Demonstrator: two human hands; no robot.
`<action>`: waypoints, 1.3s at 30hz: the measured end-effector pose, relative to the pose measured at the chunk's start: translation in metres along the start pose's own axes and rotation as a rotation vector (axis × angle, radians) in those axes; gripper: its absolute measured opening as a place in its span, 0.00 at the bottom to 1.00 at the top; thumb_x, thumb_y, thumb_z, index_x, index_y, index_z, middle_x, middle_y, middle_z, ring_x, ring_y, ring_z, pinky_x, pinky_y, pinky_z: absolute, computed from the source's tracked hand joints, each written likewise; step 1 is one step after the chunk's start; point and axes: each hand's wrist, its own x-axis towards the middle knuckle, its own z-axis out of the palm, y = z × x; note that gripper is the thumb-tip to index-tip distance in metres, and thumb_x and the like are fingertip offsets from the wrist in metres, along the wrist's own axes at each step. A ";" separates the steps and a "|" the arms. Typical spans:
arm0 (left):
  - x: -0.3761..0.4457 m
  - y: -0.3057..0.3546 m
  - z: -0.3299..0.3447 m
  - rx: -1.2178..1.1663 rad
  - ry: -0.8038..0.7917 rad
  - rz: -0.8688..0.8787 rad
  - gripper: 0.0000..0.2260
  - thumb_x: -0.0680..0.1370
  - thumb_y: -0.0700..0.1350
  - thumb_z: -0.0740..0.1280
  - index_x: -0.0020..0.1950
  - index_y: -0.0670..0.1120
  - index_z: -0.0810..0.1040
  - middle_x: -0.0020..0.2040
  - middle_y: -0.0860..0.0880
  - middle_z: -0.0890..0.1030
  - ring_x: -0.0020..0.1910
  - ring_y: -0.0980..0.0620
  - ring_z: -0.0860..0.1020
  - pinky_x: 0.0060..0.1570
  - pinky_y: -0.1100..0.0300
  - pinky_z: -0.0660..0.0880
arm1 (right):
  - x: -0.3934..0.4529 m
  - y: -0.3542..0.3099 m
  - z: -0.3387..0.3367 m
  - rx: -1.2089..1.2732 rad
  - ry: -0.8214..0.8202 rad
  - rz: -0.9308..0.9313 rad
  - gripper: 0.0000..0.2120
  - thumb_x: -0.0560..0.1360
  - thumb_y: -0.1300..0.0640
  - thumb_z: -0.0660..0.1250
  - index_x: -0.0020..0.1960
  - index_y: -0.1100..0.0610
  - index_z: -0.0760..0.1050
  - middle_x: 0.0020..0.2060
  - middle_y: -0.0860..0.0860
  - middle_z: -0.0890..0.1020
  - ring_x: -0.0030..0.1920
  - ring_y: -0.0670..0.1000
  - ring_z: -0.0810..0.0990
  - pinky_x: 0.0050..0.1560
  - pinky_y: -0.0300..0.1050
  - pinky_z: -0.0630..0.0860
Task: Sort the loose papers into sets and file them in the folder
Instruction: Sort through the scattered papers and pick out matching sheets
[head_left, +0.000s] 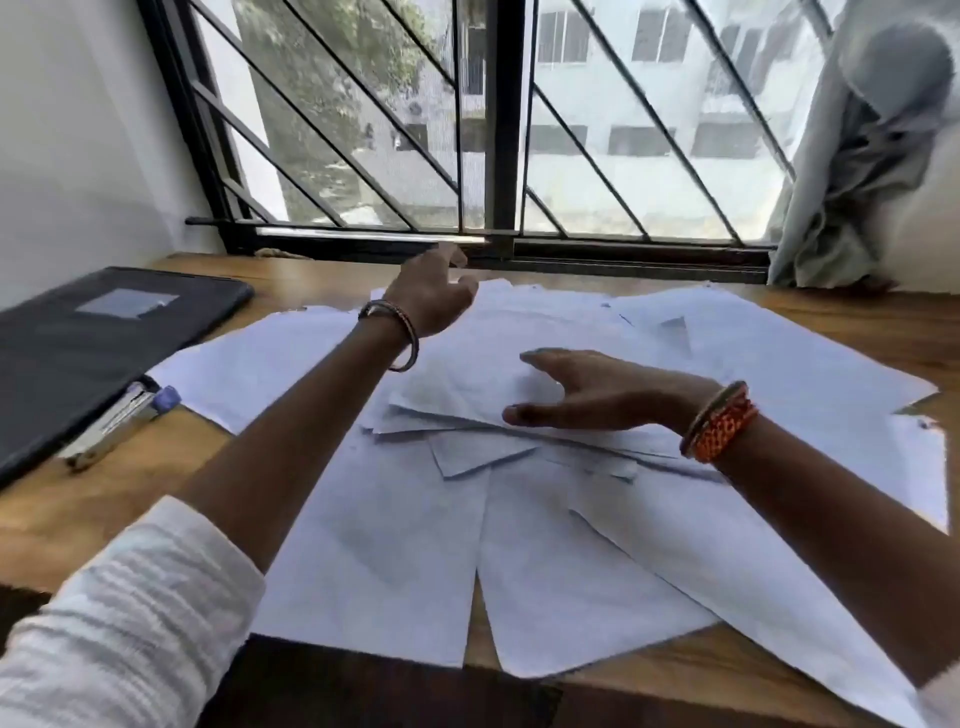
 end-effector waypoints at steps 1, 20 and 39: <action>-0.002 -0.005 0.003 -0.059 -0.012 -0.034 0.15 0.78 0.42 0.61 0.63 0.41 0.74 0.63 0.41 0.76 0.63 0.42 0.73 0.58 0.58 0.68 | -0.002 -0.002 0.008 -0.044 -0.018 -0.016 0.43 0.73 0.33 0.62 0.77 0.58 0.55 0.76 0.53 0.59 0.75 0.52 0.59 0.74 0.45 0.54; -0.049 -0.044 0.013 -0.993 0.308 -0.331 0.11 0.82 0.48 0.49 0.47 0.49 0.68 0.53 0.40 0.79 0.46 0.48 0.76 0.46 0.54 0.68 | -0.009 -0.003 0.030 -0.273 0.543 -0.113 0.11 0.74 0.65 0.56 0.51 0.58 0.74 0.45 0.62 0.81 0.45 0.63 0.80 0.41 0.49 0.75; 0.028 -0.054 0.021 -1.171 -0.288 -0.029 0.29 0.58 0.44 0.80 0.58 0.45 0.80 0.49 0.45 0.84 0.46 0.46 0.81 0.39 0.57 0.80 | 0.034 0.068 -0.009 1.558 0.578 -0.031 0.15 0.74 0.68 0.64 0.60 0.59 0.77 0.49 0.58 0.84 0.43 0.56 0.84 0.40 0.47 0.82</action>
